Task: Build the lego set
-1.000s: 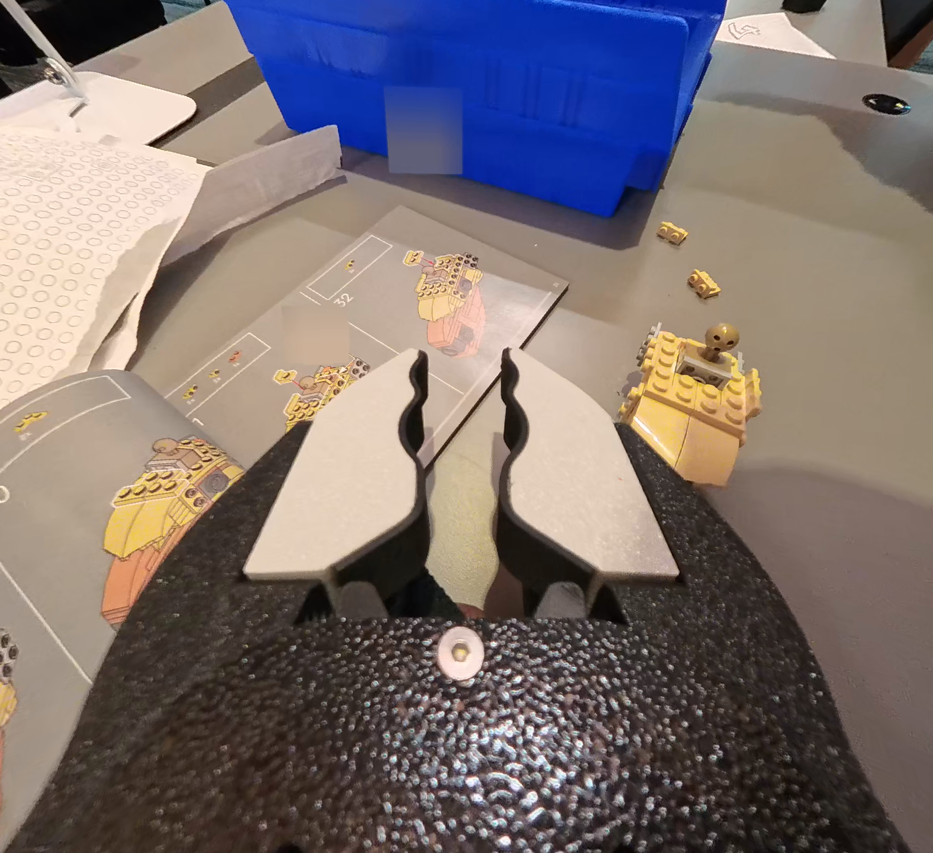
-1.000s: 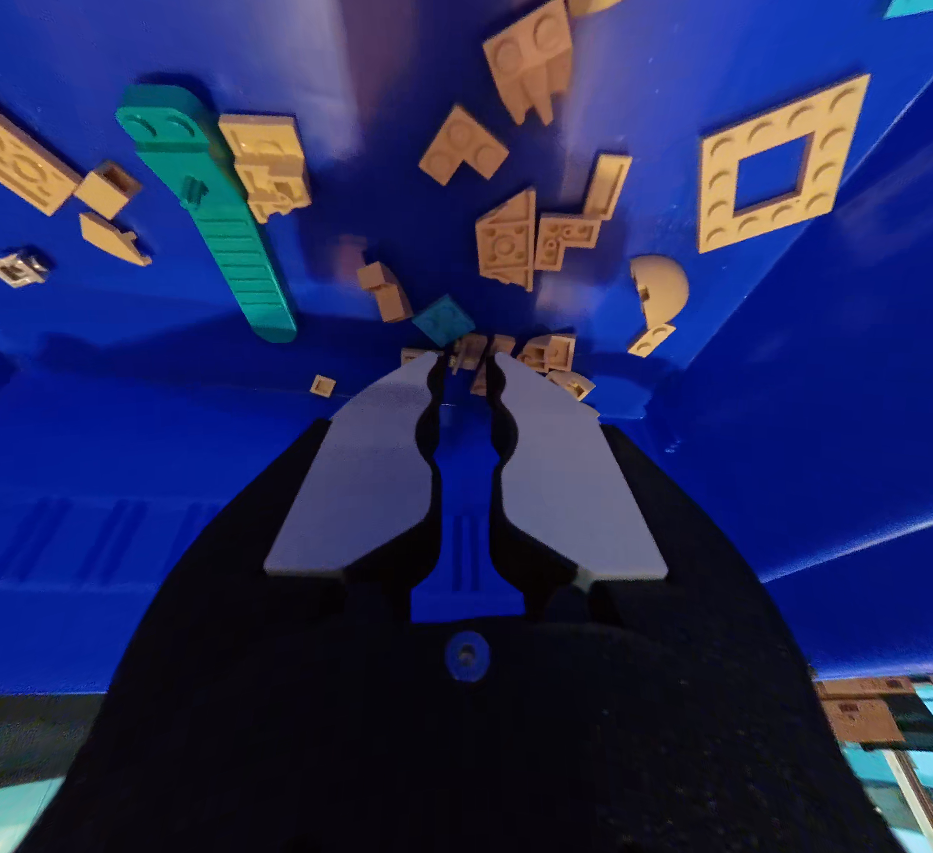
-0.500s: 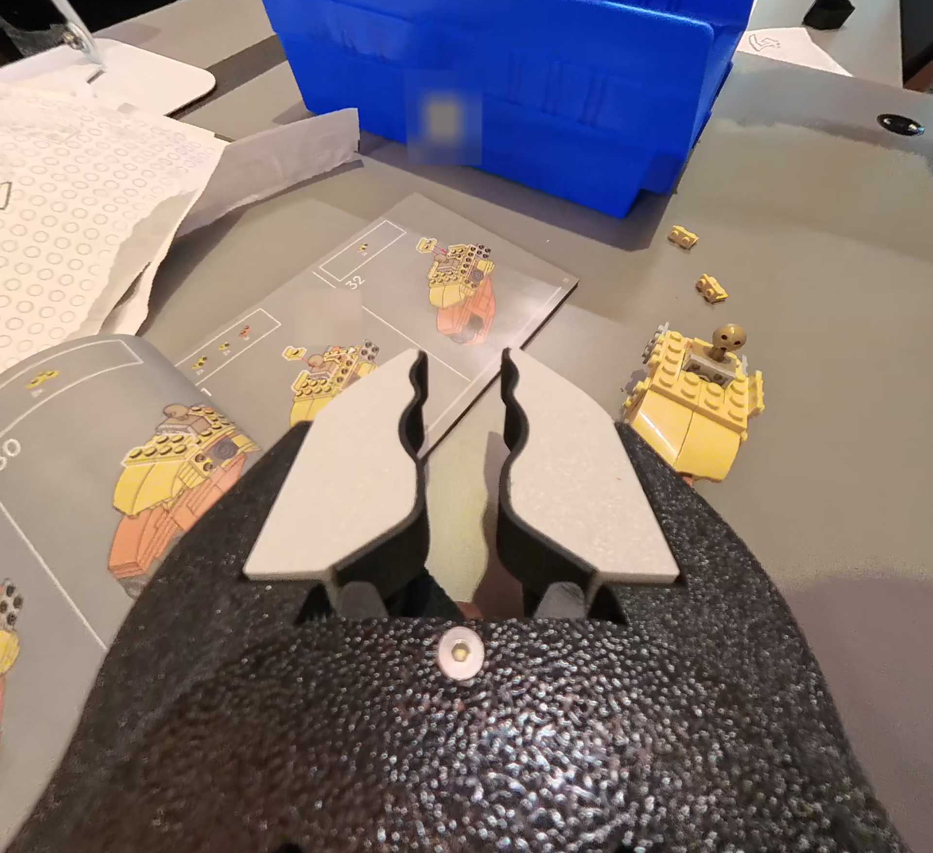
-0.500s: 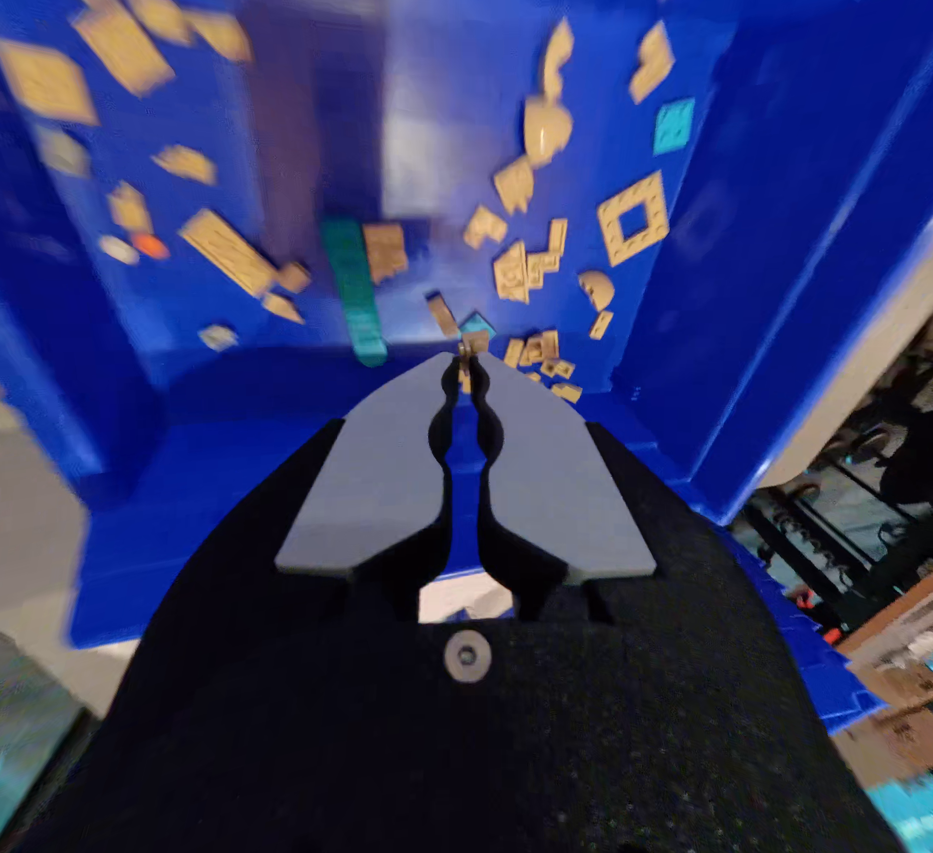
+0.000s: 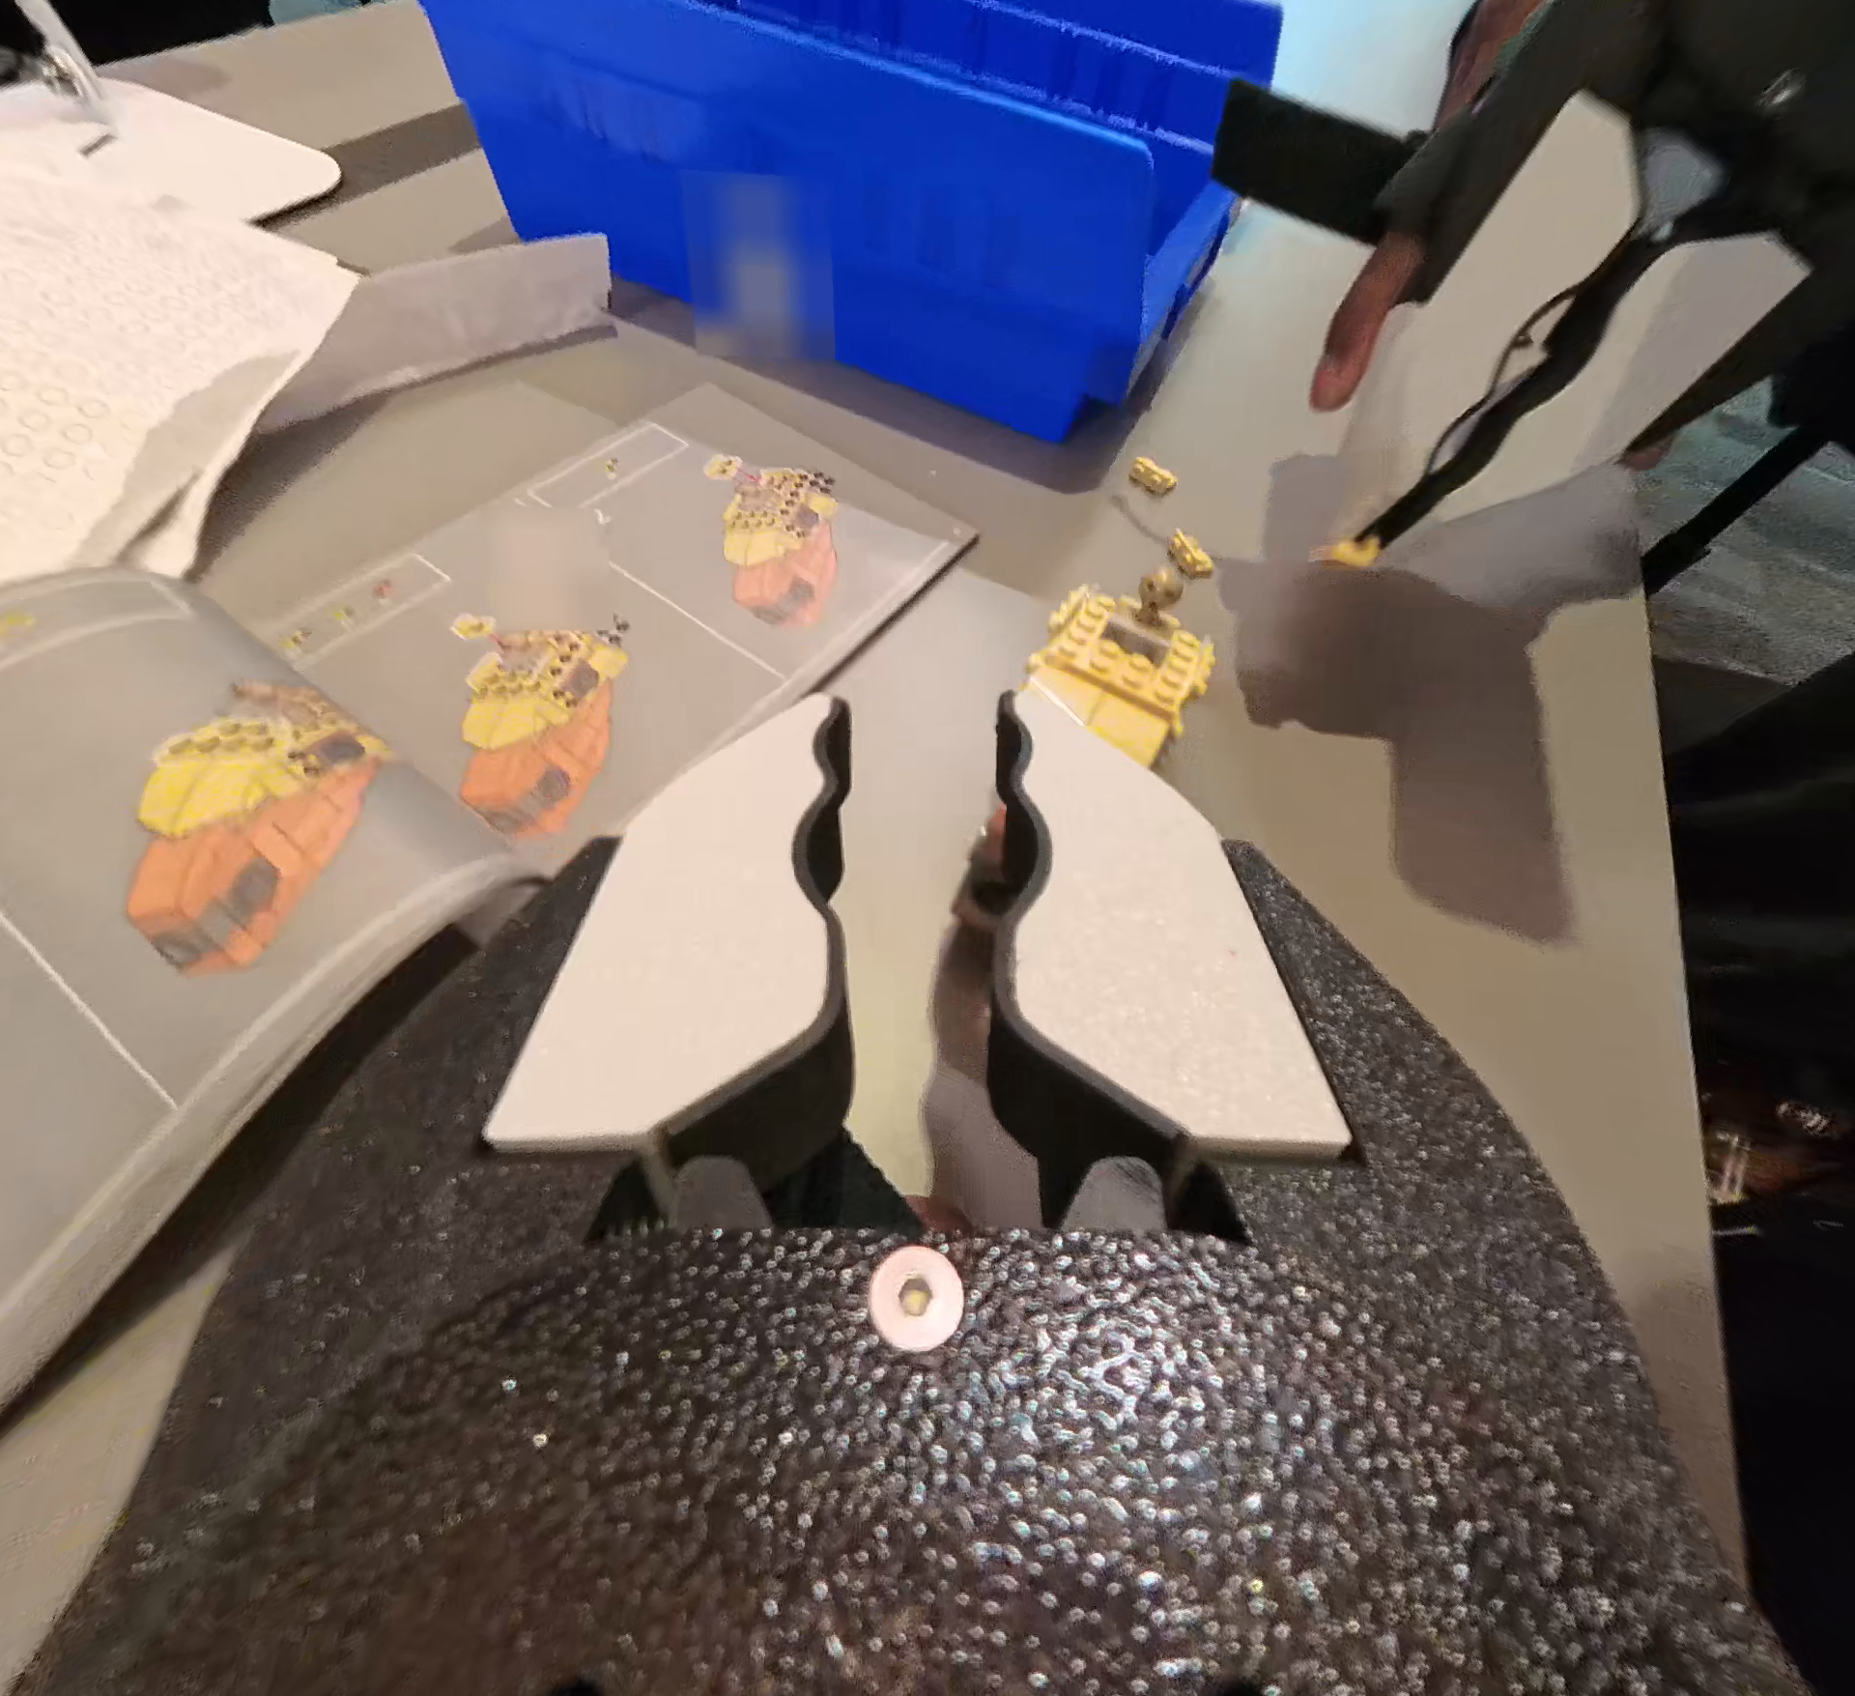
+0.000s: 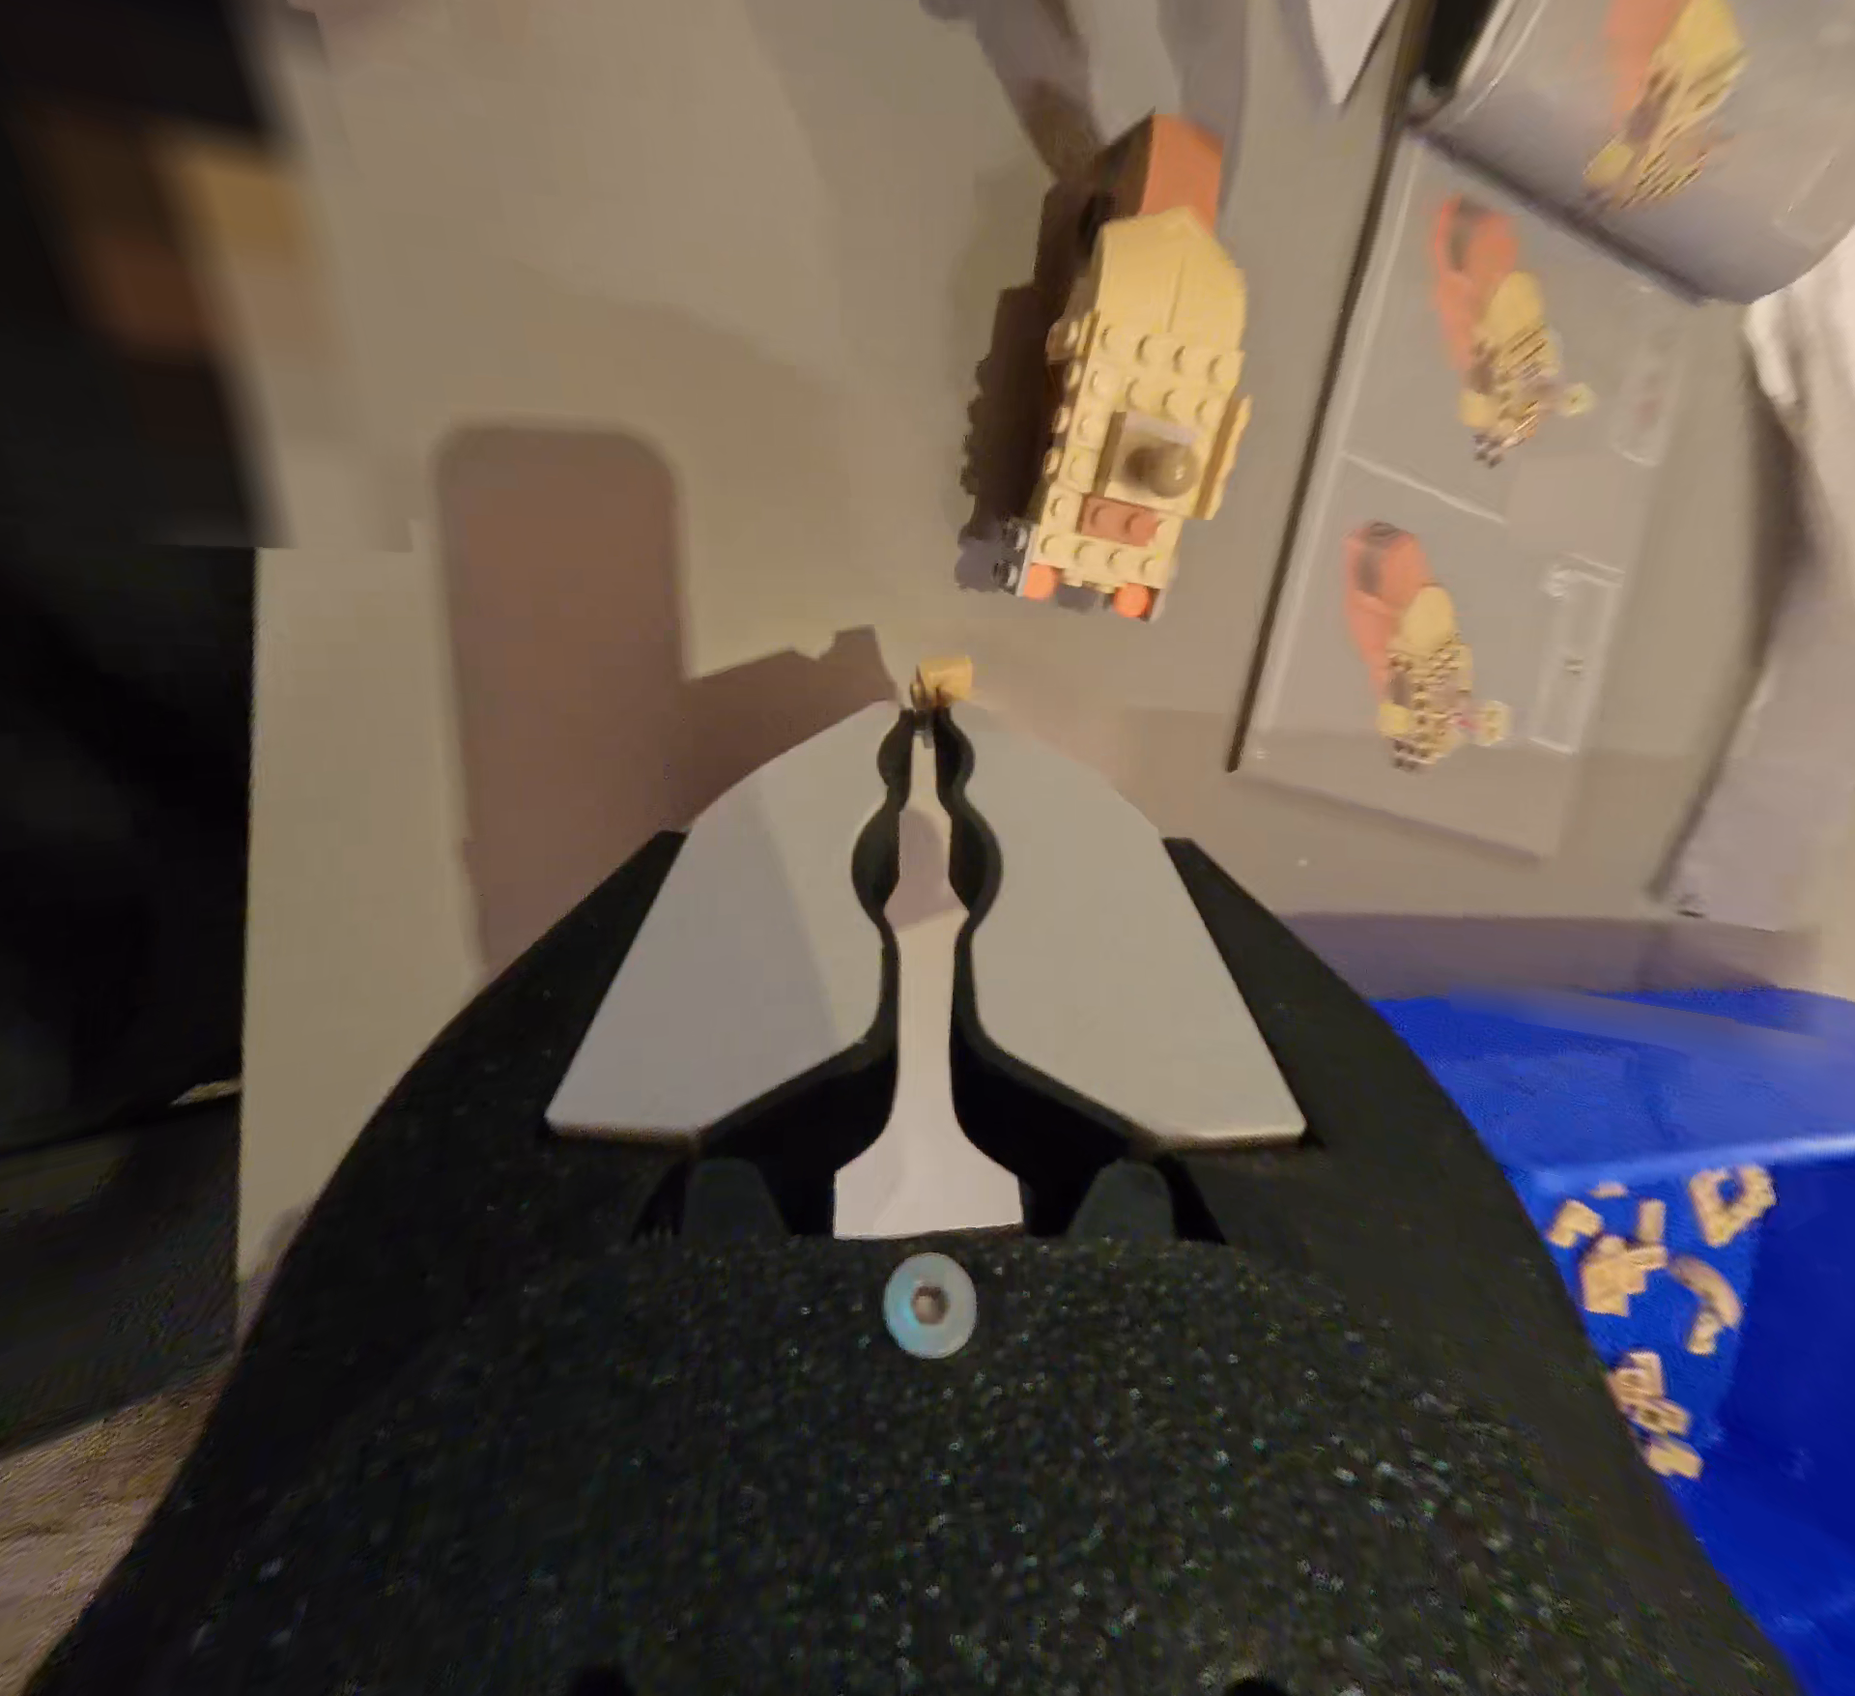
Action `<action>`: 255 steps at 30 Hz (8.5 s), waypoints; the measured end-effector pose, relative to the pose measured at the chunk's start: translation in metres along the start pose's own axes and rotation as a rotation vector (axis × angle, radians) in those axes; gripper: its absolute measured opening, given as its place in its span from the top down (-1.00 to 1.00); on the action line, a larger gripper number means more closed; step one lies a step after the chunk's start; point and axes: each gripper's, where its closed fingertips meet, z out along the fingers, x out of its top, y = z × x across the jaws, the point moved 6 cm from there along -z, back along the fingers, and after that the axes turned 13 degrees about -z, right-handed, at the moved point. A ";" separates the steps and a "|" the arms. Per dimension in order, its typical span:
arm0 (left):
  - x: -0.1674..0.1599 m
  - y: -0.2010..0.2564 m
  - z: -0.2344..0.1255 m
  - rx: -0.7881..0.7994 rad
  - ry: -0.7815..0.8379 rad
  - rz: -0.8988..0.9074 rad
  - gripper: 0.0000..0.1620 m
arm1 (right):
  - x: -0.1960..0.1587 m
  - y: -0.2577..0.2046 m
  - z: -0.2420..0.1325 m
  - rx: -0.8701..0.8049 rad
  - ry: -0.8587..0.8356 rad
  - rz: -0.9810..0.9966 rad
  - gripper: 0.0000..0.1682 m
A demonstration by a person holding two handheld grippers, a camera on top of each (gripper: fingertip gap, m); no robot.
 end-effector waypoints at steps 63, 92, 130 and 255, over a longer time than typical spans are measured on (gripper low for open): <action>-0.051 0.083 0.011 0.022 -0.115 0.020 0.66 | 0.005 -0.020 0.053 -0.103 0.167 0.463 0.81; -0.058 0.083 0.019 0.110 -0.187 0.069 0.66 | 0.026 -0.021 0.066 -0.148 0.169 0.429 0.89; -0.033 0.081 0.013 -0.234 0.068 -0.474 0.88 | 0.044 -0.014 0.029 -0.500 0.498 0.196 0.89; -0.035 0.021 0.049 -0.159 -0.386 0.344 0.78 | 0.006 0.020 0.027 -0.180 0.125 0.072 0.96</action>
